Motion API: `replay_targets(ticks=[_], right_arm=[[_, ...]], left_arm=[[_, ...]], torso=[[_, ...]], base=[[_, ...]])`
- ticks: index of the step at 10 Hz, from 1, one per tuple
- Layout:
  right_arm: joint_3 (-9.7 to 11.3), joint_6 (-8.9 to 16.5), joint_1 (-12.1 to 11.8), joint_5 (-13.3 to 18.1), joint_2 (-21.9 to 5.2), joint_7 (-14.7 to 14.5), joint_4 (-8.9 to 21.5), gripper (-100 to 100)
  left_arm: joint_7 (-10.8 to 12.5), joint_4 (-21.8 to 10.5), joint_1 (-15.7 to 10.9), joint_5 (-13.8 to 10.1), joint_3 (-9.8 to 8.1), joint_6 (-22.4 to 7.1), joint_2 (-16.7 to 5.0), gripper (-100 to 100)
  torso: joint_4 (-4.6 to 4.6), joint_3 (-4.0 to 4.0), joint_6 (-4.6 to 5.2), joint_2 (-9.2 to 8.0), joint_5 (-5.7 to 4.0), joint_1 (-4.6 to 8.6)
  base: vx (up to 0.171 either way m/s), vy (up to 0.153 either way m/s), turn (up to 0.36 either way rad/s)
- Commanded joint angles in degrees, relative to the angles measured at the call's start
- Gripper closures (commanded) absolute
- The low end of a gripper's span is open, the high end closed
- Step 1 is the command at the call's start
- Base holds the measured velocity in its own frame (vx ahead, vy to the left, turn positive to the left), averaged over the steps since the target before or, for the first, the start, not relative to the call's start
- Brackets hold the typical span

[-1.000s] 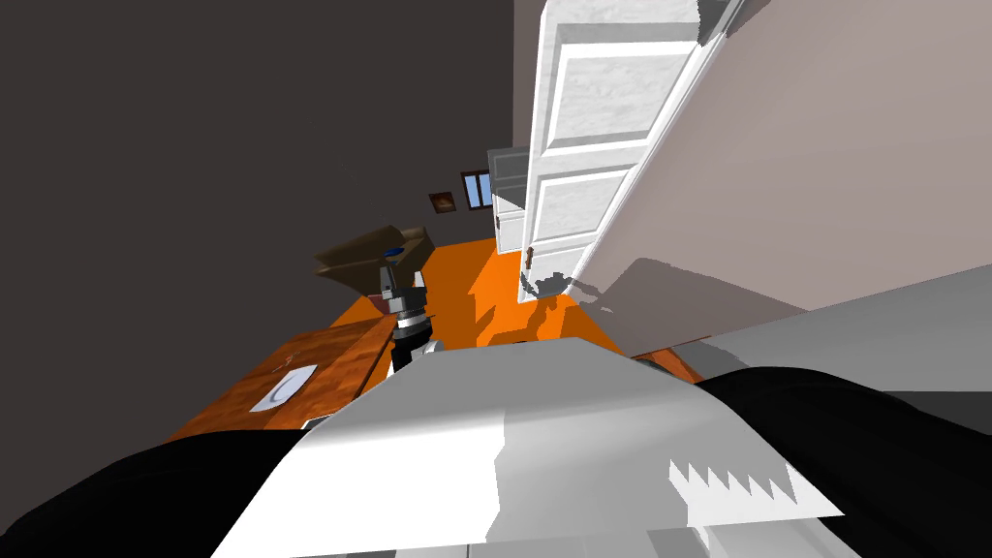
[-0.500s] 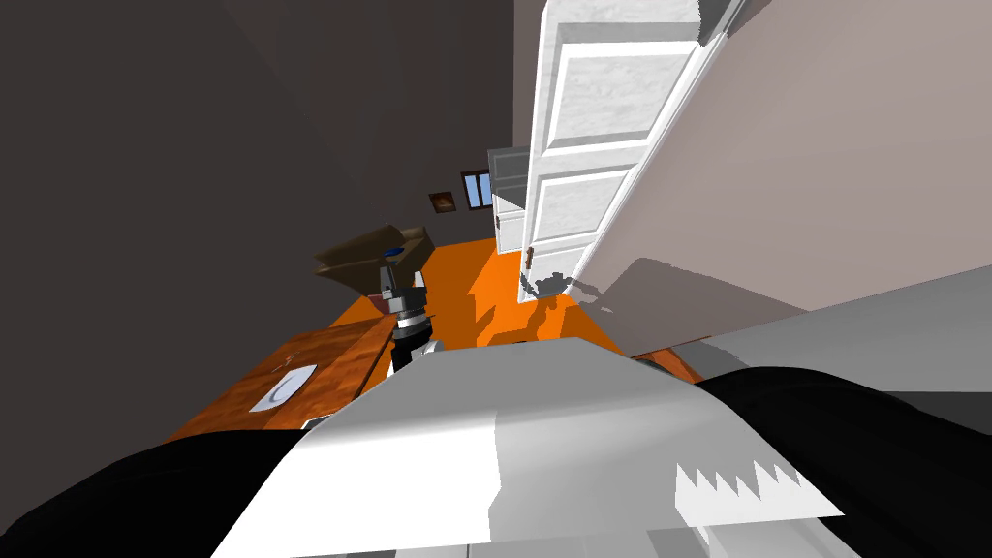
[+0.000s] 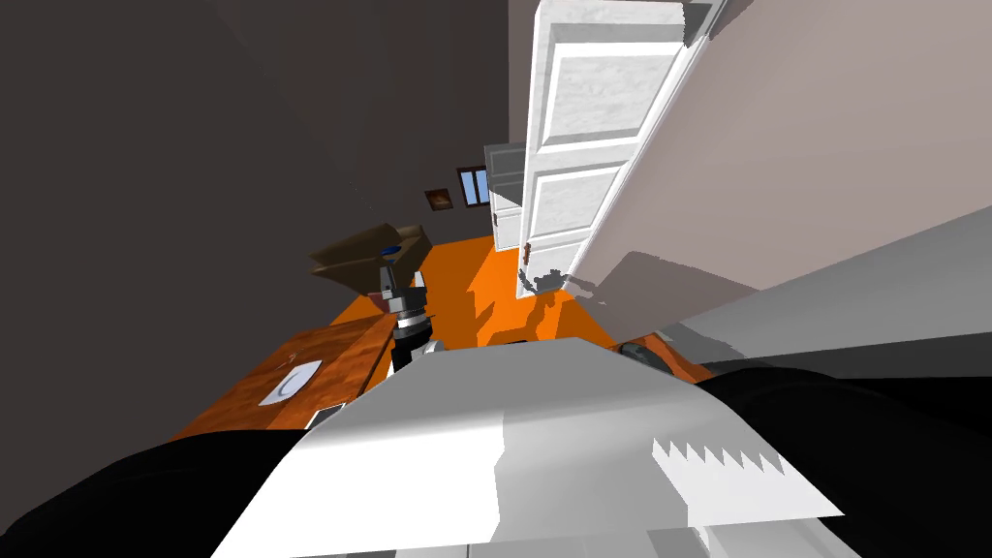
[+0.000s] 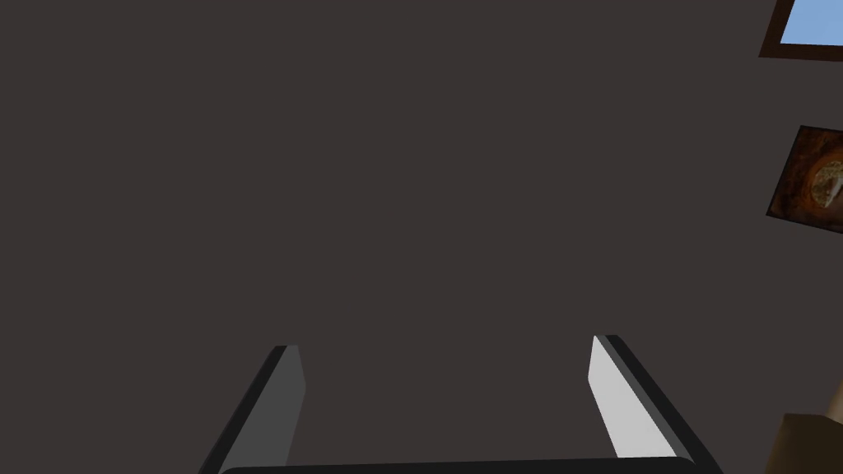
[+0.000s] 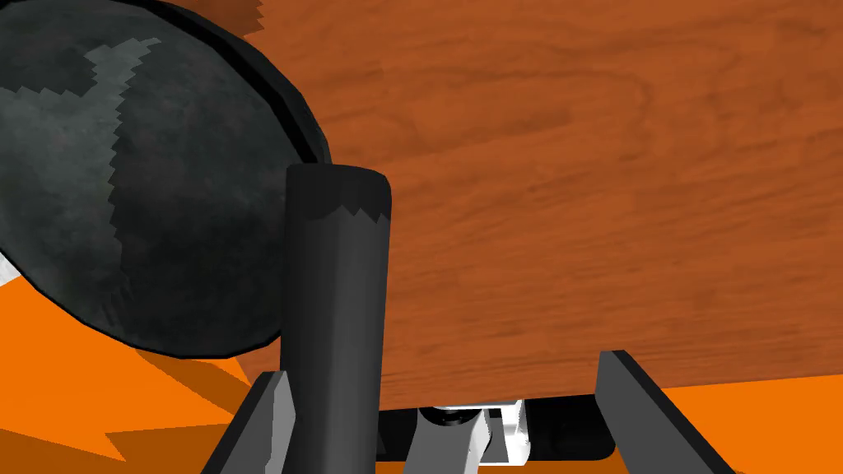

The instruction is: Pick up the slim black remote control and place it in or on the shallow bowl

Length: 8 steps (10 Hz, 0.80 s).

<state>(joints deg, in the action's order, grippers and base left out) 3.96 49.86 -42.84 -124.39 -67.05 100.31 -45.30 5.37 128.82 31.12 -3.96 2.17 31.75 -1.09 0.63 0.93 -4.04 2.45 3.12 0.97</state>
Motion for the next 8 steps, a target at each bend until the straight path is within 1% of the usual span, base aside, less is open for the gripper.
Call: replay_targets(ticks=[1, 2, 3, 5, 8], right_arm=[[-0.2, 1.5, 0.5, -1.7, -0.8, 0.0, 0.7, -100], [-0.1, 0.9, 0.6, -1.0, -0.5, 0.1, 0.8, -100], [-0.1, 1.2, 0.7, -1.1, -0.5, 0.0, 1.0, 0], [-0.1, 1.2, 0.7, -1.1, -0.5, 0.0, 1.0, 0], [-0.1, 1.2, 0.7, -1.1, -0.5, 0.0, 1.0, 0]], left_arm=[[0.0, 0.0, 0.0, 0.0, 0.0, 0.0, 0.0, 0], [0.0, 0.0, 0.0, 0.0, 0.0, 0.0, 0.0, 0], [0.0, 0.0, 0.0, 0.0, 0.0, 0.0, 0.0, 0], [0.0, 0.0, 0.0, 0.0, 0.0, 0.0, 0.0, 0], [0.0, 0.0, 0.0, 0.0, -0.01, 0.0, 0.0, 0]], torso=[[0.0, 0.0, 0.0, 0.0, 0.0, 0.0], [0.01, -0.04, 0.01, -0.07, 0.0, -0.04], [-0.02, 0.09, -0.02, 0.18, -0.02, 0.06], [-0.11, 0.3, -0.04, 0.53, -0.06, 0.19], [-0.13, 0.35, -0.04, 0.61, -0.06, 0.21]], base=[[-0.178, 0.062, -0.066], [-0.086, 0.031, -0.021], [-0.015, 0.006, -0.003], [-0.004, 0.001, -0.001], [0.0, 0.0, 0.0]])
